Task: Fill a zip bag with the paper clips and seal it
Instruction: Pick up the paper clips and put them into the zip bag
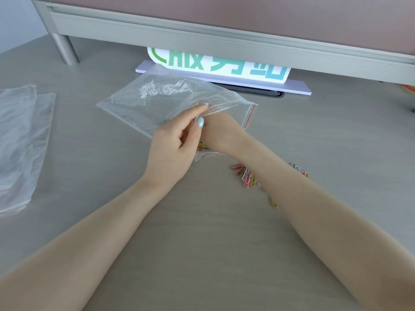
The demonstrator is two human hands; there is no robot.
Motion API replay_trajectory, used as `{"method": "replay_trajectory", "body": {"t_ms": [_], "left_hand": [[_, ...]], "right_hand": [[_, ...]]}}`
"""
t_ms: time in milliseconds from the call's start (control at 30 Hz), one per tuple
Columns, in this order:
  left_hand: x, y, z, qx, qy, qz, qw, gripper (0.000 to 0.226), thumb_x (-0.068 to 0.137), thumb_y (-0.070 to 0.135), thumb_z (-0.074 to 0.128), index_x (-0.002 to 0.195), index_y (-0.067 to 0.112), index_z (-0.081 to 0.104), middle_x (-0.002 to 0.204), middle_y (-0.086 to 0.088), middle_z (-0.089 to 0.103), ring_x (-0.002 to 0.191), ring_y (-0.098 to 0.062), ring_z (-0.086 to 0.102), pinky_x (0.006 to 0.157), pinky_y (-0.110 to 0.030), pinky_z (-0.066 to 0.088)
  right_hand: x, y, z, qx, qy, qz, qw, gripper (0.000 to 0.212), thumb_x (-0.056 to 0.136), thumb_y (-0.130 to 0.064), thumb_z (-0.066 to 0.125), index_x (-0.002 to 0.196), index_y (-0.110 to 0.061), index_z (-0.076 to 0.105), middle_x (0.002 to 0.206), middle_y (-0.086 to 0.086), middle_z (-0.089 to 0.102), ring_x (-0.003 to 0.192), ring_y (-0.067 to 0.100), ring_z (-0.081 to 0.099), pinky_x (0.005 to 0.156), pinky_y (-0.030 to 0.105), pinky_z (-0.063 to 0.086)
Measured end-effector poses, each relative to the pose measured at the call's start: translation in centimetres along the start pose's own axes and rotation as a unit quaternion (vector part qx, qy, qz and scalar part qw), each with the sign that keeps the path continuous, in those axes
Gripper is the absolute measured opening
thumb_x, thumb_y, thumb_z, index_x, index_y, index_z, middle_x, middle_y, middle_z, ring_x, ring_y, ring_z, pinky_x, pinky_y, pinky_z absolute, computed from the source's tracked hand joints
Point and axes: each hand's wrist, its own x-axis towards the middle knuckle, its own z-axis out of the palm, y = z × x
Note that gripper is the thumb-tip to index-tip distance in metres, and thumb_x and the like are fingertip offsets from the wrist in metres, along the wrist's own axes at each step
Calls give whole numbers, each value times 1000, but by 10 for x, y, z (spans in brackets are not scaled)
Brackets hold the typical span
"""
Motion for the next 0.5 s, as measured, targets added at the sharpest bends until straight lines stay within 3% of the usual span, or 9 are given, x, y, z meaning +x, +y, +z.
{"method": "replay_trajectory", "body": {"t_ms": [67,133,267,333,500], "left_hand": [[0,-3,-1,-6,-1,1,1000,31,92,19,46,120,20,59,68,27,56,54,-7,45,58,-14,39],[0,-4,-1,-14,-2,4,1000,33,91,24,44,120,24,58,61,17,52,52,-10,40,55,-17,36],[0,-2,-1,-19,-5,-4,1000,31,92,19,45,120,22,59,60,15,49,54,-23,39,54,-25,35],[0,-2,-1,-17,-7,-8,1000,32,92,16,45,120,21,59,60,18,50,55,-23,39,54,-27,35],[0,-1,-1,-16,-15,-6,1000,31,93,14,44,118,28,56,60,25,53,54,-26,41,53,-32,37]], "right_hand": [[-13,8,-12,80,-2,-28,996,22,88,-10,44,77,-4,62,74,9,60,66,11,43,57,23,29],[-27,20,-21,131,-6,-28,991,18,87,-14,52,85,-11,70,83,4,65,63,3,47,57,14,33],[-57,53,-37,115,27,40,992,12,85,-20,60,89,-19,71,94,-5,64,81,2,57,73,7,38],[-74,67,-41,116,48,73,989,12,86,-23,60,91,-22,70,97,-9,62,89,3,56,82,9,39],[-119,91,-37,117,44,111,986,26,90,-32,54,113,-27,63,123,-11,52,110,-7,43,92,-4,23]]}}
